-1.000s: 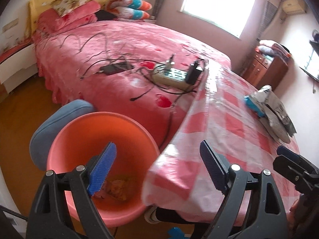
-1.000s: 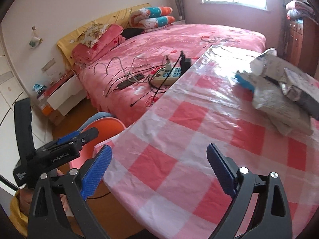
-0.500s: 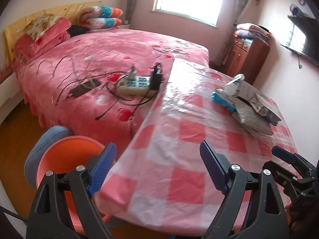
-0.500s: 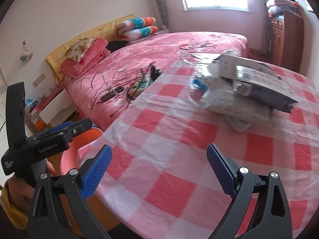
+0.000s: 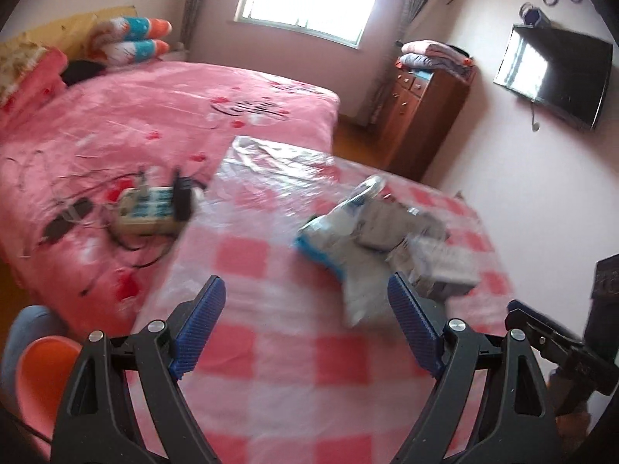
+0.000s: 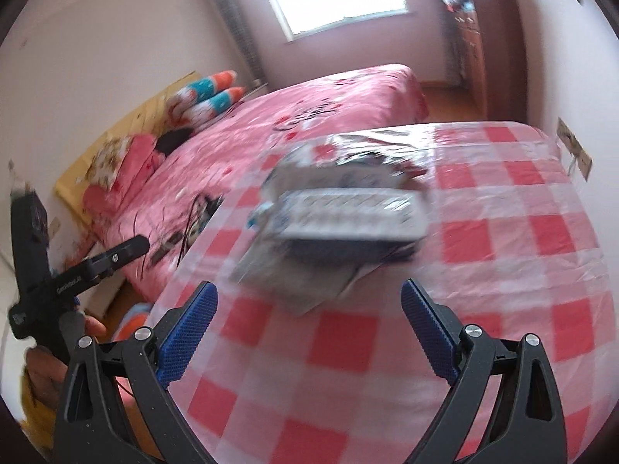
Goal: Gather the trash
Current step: 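Move both open tools back over the table toward the pile of trash, then grasp the red snack wrapper with the right tool while the left tool grasps the MAGICDAY bottle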
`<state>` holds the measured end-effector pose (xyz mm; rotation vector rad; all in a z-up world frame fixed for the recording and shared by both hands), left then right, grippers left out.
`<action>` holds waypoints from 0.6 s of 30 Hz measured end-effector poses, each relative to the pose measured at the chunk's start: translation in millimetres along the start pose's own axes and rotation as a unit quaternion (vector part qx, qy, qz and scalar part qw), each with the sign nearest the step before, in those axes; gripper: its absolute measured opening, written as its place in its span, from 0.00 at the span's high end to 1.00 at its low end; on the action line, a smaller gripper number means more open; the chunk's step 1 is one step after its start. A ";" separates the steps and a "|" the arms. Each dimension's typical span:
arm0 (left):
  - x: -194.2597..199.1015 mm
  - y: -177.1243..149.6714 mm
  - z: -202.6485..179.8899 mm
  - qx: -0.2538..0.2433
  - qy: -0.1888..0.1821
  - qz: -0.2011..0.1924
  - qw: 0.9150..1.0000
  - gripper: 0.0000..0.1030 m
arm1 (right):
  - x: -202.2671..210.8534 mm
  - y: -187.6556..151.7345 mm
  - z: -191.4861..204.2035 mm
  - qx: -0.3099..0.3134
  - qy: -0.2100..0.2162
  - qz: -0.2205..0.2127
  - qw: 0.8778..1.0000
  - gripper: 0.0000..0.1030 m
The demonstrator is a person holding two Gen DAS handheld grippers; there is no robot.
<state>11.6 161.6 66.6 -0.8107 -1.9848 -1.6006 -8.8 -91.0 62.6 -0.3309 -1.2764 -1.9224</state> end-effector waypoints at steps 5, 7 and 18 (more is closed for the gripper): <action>-40.0 28.4 -28.4 0.013 -0.029 0.017 0.999 0.16 | -7.0 45.9 -50.0 -0.044 0.006 -0.003 0.999 0.08; -55.8 36.0 -38.9 0.013 -0.034 0.025 0.999 0.16 | -18.3 63.7 -72.2 -0.070 0.018 0.009 0.997 0.08; -146.4 67.7 -73.0 -0.025 -0.034 0.071 0.997 0.17 | -105.5 131.2 -113.0 -0.053 0.032 0.045 0.997 0.08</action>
Point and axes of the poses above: each gripper's, at about its wrist camera, not at the fingertips, and x roughly against the way its jaws point, z to its left, y to its top, the point moved 5 cm from there along -x, roughly the way its jaws point, and after that the axes turned 6 degrees about y, right-handed, at the moved point
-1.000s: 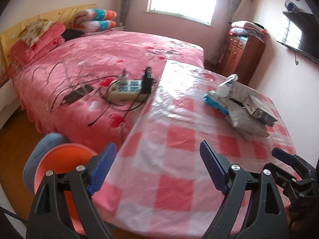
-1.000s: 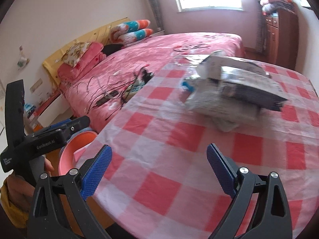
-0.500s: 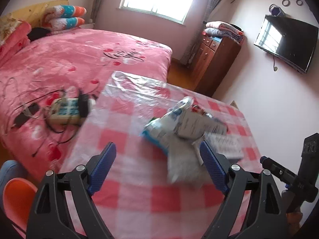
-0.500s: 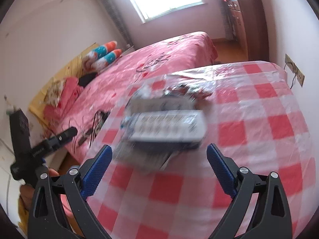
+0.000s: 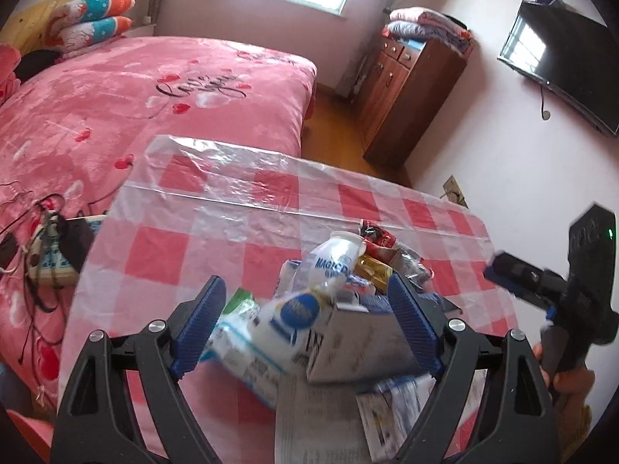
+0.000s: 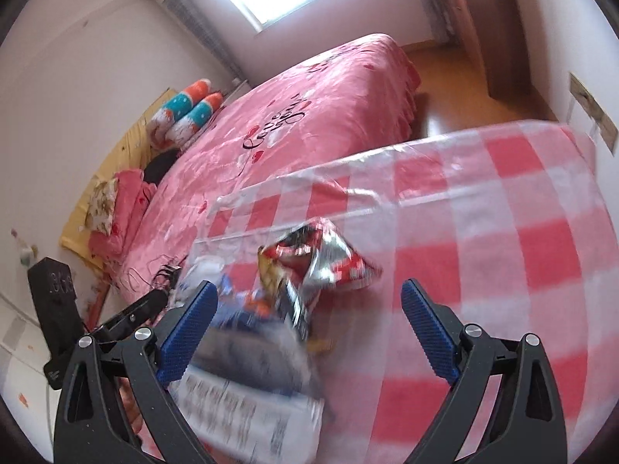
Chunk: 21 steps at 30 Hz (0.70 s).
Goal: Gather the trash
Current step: 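Grasp the red snack wrapper with the right tool while the left tool grasps the MAGICDAY bottle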
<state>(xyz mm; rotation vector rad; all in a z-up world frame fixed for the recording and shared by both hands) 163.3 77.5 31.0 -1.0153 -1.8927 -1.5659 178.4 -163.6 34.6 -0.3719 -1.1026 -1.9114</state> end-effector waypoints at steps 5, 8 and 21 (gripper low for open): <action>-24.2 3.5 1.1 -0.001 -0.010 0.011 1.000 0.25 | -44.3 13.4 -6.5 0.025 -0.001 0.037 0.999 0.18; -39.4 2.2 0.2 0.000 -0.020 0.026 0.999 0.35 | -64.8 14.9 -11.4 0.024 0.007 0.054 0.998 0.18; -38.1 -19.4 -18.2 -0.020 -0.065 0.036 0.997 0.48 | -72.4 -26.4 6.3 0.115 -0.029 0.086 0.989 0.49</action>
Point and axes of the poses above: each gripper's, at about its wrist camera, not at the fingertips, and x roughly against the way its jaws point, z to its left, y to its top, the point moved 5 cm from there along -x, roughly the way its jaws point, and after that the axes turned 6 degrees about y, right-handed, at the moved point
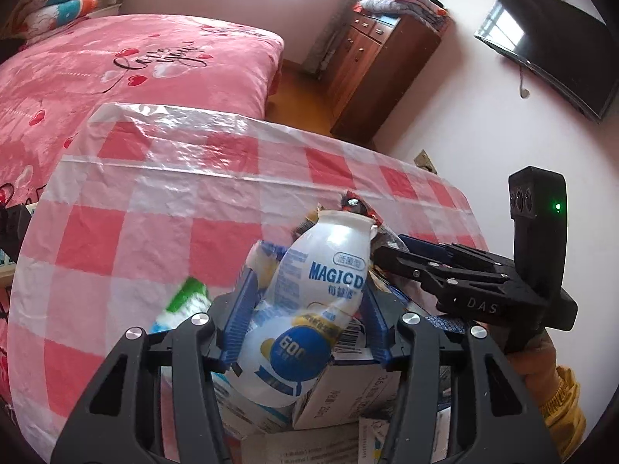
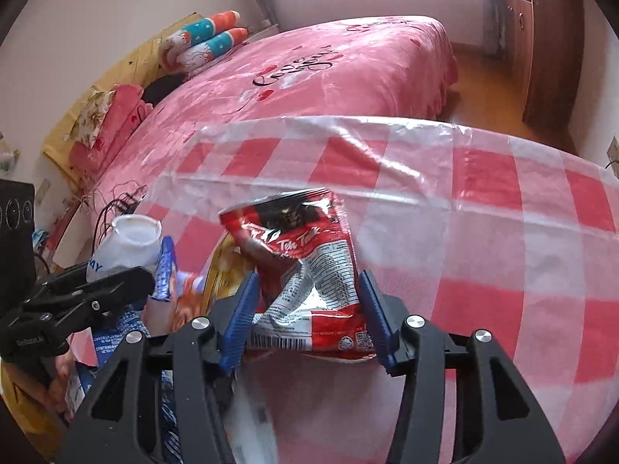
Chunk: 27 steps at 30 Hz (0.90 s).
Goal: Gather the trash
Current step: 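Grasp the red snack wrapper with the right tool while the left tool grasps the MAGICDAY bottle, then carry the wrapper and bottle to the orange bin and release them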
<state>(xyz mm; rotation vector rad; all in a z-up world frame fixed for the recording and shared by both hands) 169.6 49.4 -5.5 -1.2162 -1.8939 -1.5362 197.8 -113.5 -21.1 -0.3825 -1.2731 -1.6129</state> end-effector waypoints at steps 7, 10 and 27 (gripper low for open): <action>15.4 -41.3 -21.2 -0.019 -0.021 0.016 0.999 0.63 | 27.1 -43.7 18.8 0.003 -0.004 -0.009 1.000 0.51; 20.3 -59.1 -26.7 -0.014 -0.035 0.028 0.999 0.65 | 42.5 -65.3 23.8 -0.006 -0.003 -0.014 1.000 0.52; 62.8 -99.1 -34.7 -0.015 -0.021 -0.010 1.000 0.80 | 80.4 -125.2 39.0 -0.025 -0.073 -0.029 0.997 0.48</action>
Point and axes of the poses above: each gripper's, at about its wrist camera, not at the fingertips, and x roughly against the way its jaws point, z to its left, y to its top, the point moved 5 cm from there along -x, roughly the way its jaws point, and after that the axes turned 6 degrees about y, right-handed, at the moved point
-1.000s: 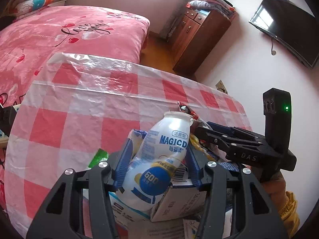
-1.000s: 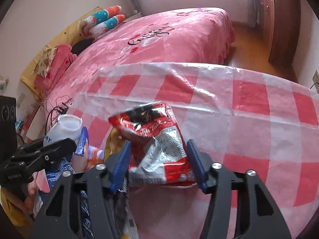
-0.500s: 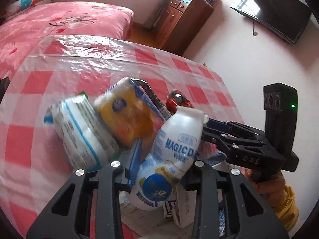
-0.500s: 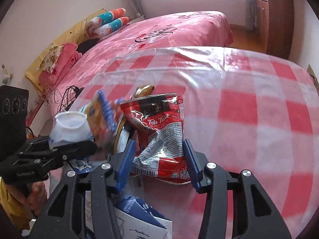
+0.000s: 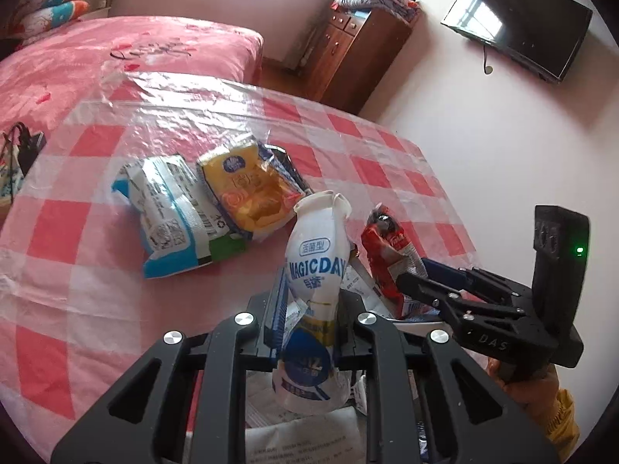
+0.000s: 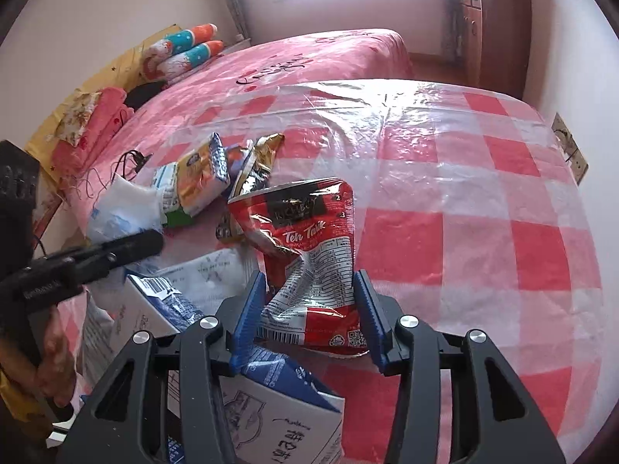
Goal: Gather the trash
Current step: 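Carry the wrapper and bottle to the orange bin and release them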
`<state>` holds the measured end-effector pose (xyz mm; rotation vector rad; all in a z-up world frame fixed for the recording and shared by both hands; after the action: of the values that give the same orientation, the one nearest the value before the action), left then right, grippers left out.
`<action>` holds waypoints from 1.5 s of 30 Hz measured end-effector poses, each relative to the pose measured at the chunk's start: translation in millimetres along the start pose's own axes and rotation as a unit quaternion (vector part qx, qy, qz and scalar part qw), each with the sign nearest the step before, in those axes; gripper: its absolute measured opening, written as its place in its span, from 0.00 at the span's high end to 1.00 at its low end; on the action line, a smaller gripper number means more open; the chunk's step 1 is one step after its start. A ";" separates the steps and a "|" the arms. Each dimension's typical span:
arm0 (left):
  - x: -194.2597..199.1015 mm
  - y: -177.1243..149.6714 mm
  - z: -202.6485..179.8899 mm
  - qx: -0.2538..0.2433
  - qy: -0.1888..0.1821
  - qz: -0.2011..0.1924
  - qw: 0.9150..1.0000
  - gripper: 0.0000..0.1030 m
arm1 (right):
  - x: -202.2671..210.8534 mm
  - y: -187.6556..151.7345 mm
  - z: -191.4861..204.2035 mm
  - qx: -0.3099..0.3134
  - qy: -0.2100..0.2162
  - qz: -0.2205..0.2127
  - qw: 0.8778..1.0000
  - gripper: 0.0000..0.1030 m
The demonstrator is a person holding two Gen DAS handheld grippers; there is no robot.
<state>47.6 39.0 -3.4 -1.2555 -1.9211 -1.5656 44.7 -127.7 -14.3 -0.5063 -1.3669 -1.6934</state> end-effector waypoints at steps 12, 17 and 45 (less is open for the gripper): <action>36.5 -9.6 18.1 0.025 0.010 -0.024 0.999 0.80 | -12.3 -0.4 4.5 0.006 -0.019 0.010 1.000 0.38; 48.8 -22.8 31.1 0.039 0.017 -0.027 0.999 0.80 | -10.0 -1.6 8.7 0.015 -0.041 -0.001 0.999 0.44; 133.7 -76.4 102.5 0.102 0.033 -0.072 0.992 0.80 | 67.5 -12.5 91.0 0.013 -0.014 -0.084 0.996 0.49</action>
<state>-60.7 187.6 17.1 -0.9888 -2.1072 -1.4143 -20.1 -68.3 58.2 -0.4110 -1.4847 -1.8074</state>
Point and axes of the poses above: each gripper's, at about its wrist camera, not at the fingertips, and x roughly against the way its jaws point, z to its left, y to its top, the point moved 5 cm from there along -x, roughly the way its jaws point, and after that the axes turned 6 degrees about y, right-handed, at the moved point
